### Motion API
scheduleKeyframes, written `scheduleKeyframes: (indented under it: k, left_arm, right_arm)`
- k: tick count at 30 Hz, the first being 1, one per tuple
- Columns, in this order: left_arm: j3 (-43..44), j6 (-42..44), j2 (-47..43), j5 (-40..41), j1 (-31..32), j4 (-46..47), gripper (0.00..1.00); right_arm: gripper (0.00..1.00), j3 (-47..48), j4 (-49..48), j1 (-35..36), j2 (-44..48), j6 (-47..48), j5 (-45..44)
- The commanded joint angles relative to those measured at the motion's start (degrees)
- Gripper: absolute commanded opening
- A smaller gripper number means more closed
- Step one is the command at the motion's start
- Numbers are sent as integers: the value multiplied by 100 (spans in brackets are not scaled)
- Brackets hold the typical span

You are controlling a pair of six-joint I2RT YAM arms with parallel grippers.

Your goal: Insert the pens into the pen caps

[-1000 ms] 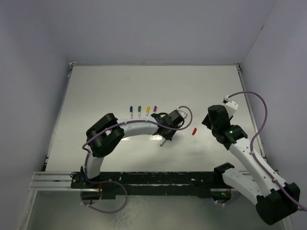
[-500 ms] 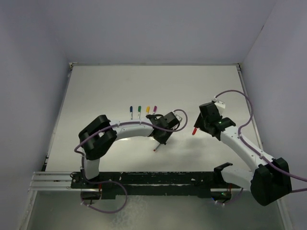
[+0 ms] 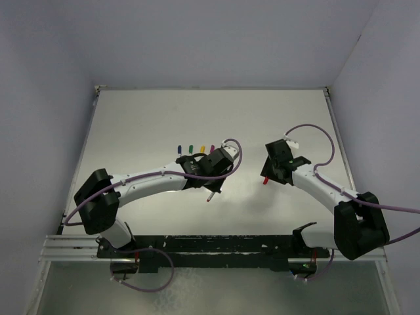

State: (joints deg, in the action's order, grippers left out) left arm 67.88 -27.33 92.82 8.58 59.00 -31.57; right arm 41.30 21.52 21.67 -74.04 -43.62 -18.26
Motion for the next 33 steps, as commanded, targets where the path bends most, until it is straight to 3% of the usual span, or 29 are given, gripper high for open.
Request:
scheduleKeyframes:
  k: [1, 18, 33]
  left_arm:
    - [-168, -240, -372, 124, -37, 215, 0]
    - [-667, -438, -1169, 12, -343, 622, 0]
    - [-742, -448, -1125, 4, -419, 749, 0]
  right_arm:
    - [51, 136, -191, -27, -126, -56, 86]
    - [46, 194, -508, -25, -809, -41, 208]
    - [35, -3, -613, -23, -971, -155, 209]
